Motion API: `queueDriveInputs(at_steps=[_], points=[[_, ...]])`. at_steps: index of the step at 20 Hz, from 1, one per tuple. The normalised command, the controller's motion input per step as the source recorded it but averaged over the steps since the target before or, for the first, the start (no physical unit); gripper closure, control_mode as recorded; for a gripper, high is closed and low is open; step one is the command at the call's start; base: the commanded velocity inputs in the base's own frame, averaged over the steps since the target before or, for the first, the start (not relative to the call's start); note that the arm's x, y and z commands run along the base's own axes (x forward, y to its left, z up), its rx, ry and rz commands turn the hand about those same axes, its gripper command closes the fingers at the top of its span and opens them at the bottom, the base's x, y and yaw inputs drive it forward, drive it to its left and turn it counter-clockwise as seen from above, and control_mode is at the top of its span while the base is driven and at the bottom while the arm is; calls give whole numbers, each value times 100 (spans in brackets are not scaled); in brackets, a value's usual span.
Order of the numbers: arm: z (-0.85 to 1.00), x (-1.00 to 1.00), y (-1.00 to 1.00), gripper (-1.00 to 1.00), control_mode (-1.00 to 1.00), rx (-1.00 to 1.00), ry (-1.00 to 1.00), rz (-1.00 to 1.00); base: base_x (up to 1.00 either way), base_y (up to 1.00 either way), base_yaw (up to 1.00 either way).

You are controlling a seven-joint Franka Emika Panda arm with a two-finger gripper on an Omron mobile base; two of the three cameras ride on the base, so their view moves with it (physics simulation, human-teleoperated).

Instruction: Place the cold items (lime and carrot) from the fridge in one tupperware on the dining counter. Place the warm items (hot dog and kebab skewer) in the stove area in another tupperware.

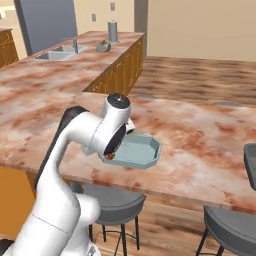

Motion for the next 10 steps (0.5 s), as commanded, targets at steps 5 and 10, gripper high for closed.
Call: queueDriveInputs(at_steps=[5,10], points=[[-21,100,-1,100,-100,-2,49,51,0,0,0],[-48,54,0,100,-100,-13,12,18,0,0,0]])
